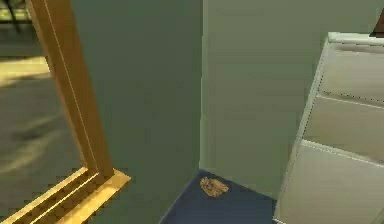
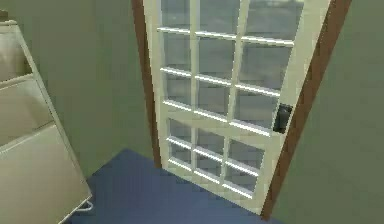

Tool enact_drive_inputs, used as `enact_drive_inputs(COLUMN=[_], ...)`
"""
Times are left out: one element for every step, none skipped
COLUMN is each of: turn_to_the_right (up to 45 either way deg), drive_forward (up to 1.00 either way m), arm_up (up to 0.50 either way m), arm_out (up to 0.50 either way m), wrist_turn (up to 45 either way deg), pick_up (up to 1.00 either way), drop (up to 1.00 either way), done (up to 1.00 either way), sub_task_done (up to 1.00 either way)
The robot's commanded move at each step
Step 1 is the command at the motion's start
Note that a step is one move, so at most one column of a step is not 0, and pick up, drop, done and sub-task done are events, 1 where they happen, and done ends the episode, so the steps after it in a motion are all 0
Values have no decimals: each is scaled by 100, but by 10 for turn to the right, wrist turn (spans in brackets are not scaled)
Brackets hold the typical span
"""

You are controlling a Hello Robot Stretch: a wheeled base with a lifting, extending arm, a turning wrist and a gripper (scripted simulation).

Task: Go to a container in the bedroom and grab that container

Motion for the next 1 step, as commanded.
enact_drive_inputs(turn_to_the_right=[-450], drive_forward=[0], arm_up=[0], arm_out=[0], wrist_turn=[0], pick_up=[0], drop=[0], done=[0], sub_task_done=[0])
